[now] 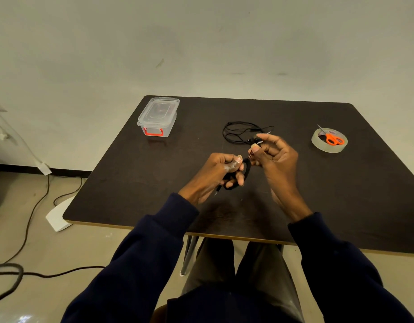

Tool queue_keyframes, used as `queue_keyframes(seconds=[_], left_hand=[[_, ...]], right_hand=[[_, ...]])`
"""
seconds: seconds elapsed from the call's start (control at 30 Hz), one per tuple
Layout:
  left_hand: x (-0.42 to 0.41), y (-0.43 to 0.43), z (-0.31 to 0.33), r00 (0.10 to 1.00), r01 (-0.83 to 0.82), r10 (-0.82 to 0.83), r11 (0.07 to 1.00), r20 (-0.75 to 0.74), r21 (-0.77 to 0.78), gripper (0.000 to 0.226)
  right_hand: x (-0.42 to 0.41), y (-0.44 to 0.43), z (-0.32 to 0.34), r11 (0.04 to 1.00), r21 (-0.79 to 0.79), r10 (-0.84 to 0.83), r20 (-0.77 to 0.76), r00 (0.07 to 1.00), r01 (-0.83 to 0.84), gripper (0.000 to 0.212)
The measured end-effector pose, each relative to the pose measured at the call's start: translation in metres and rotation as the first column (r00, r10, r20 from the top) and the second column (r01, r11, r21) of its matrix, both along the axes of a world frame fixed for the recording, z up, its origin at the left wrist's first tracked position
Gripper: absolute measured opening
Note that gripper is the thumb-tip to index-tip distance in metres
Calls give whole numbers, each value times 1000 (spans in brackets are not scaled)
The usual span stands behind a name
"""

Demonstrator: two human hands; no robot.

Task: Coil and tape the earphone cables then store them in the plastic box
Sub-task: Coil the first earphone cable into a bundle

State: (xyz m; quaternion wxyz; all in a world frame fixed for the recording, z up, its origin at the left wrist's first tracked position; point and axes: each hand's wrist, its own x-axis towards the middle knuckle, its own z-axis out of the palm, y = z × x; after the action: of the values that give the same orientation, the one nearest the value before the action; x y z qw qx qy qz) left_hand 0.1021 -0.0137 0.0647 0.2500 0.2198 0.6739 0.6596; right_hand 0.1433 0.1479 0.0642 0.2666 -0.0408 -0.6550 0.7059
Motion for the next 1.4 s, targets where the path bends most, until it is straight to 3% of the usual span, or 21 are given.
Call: queue_keyframes(seconds=[0.13,0.37,0.47,0.6,0.7,0.77,0.87,1.0,1.27,1.4], left_hand=[[4,-3,-2,997,14,-14,1000,78,-8,38],[4,-1,7,998,-5,6,1000,58,-11,41],[4,-1,6,998,10,-11,1000,67,8,39],[6,-5,2,996,14,-17,999,89,36,38],[5,-7,1,994,-28,25,999,109,32,40],[3,-9,1,992,-40,36,999,120,30,40],[0,-11,1,990,-53,47,998,133,37,41],[-2,-11,1,990,-60,53,997,134,55,41],[-1,-16,1,972,-6,-12,997,234,77,40],[-1,-21,-2,960,48,-75,993,271,105,41]], right_hand=[[0,-2,-7,998,-56,-19,8,1000,20,34],[-6,-2,-6,997,-41,-64,-33,997,63,28],[-6,-2,-8,999,-34,-7,107,994,10,25],[1,-1,-12,979,-45,203,362,910,-200,13],[4,0,-7,977,-14,199,410,890,-213,23],[6,1,-6,967,147,121,450,885,-207,35],[13,-3,-10,847,529,-134,318,939,-59,40],[20,-11,-14,774,630,-169,122,978,55,45],[16,5,-7,819,519,196,143,970,-242,28],[17,11,-5,855,413,278,146,949,-314,23]])
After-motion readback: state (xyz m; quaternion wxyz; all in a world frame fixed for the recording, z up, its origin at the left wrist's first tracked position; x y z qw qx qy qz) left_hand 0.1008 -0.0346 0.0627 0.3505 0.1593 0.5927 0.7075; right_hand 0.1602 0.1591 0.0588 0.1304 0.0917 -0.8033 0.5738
